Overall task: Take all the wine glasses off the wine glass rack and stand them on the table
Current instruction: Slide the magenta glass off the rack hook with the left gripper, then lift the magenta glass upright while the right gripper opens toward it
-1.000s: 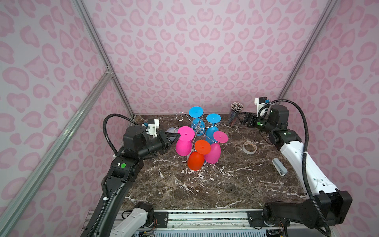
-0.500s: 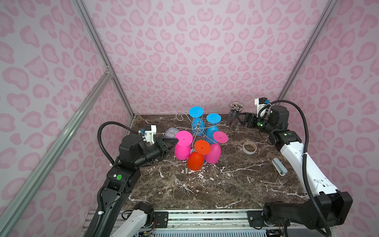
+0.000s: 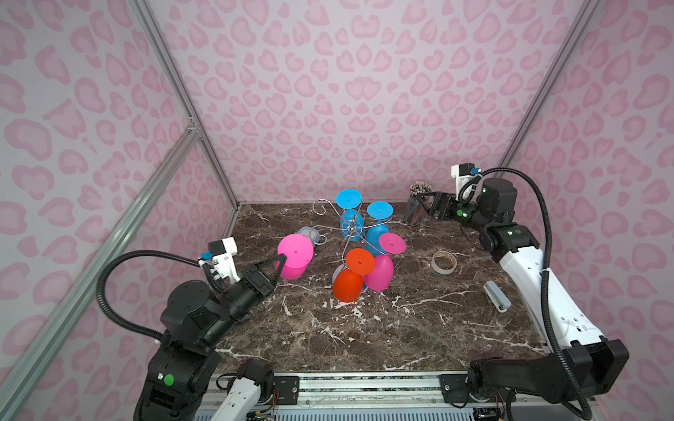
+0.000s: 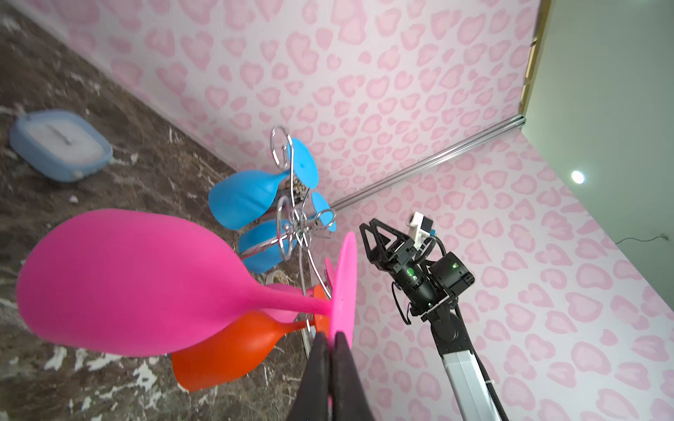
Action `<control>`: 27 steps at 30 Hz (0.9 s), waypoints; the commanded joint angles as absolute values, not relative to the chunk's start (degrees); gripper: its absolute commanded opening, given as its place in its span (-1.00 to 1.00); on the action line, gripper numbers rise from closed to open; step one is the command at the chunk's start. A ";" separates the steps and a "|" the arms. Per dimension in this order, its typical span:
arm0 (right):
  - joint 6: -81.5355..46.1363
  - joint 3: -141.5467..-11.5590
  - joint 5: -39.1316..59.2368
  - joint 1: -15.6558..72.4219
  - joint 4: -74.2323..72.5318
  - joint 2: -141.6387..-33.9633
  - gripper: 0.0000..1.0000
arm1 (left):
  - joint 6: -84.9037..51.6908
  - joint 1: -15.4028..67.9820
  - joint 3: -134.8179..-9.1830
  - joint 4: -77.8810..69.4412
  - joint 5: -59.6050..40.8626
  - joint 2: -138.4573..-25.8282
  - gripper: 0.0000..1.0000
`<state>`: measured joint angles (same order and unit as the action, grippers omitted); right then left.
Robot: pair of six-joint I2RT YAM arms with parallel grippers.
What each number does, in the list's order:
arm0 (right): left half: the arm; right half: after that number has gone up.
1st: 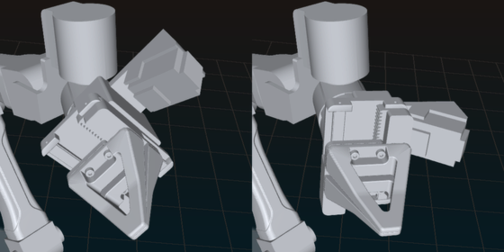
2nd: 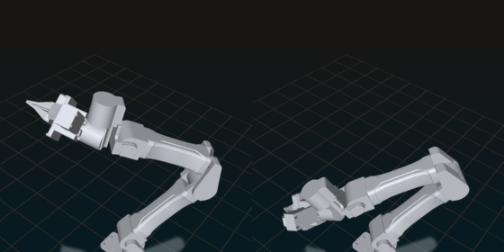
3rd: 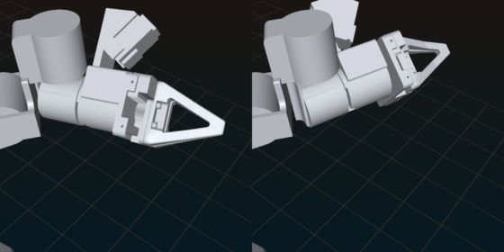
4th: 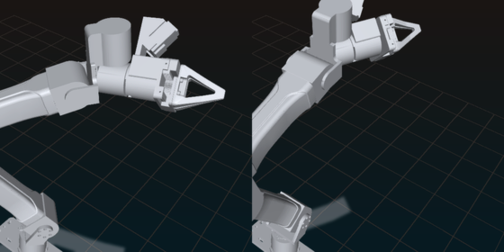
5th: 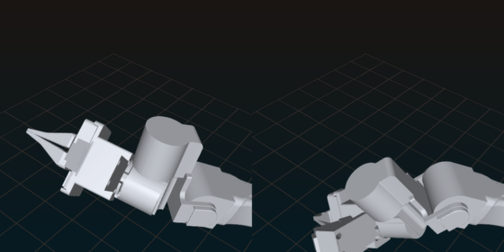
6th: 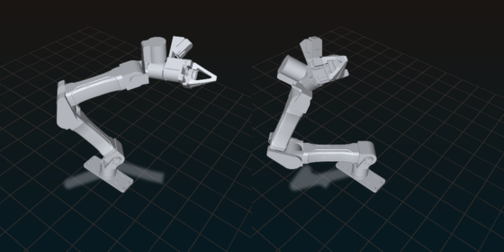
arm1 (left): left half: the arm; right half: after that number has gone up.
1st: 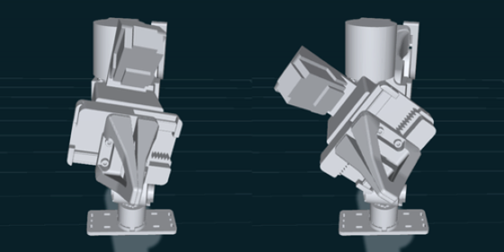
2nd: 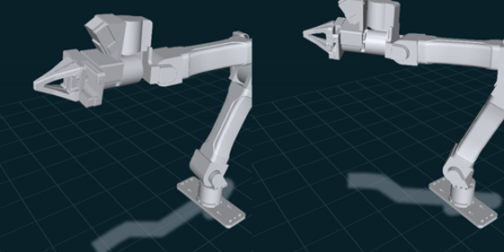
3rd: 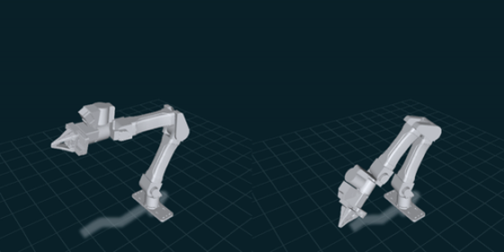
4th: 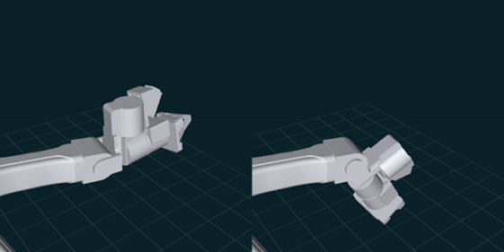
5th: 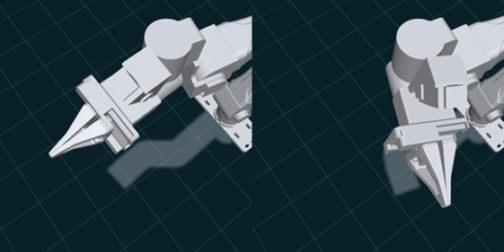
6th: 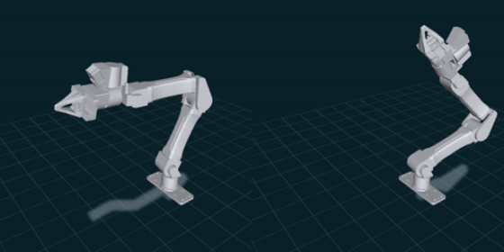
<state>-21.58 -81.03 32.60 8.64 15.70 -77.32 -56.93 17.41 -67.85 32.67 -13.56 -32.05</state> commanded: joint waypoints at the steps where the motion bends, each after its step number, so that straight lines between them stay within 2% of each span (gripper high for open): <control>1: -21.04 -84.19 33.02 8.68 17.07 -78.26 0.68 | -43.49 17.44 -72.53 29.07 -7.49 -34.95 -0.92; 7: -20.46 -93.94 35.86 8.78 20.28 -81.27 0.68 | -27.31 17.48 -80.91 24.54 -13.31 -45.27 -0.92; 16: -20.94 -102.17 38.07 8.75 22.76 -84.68 0.68 | -13.70 17.41 -85.28 10.28 -24.43 -55.67 -0.93; 27: -25.41 -109.48 43.51 7.45 21.50 -89.68 0.66 | 3.00 19.27 -97.29 9.24 -30.01 -71.08 -0.92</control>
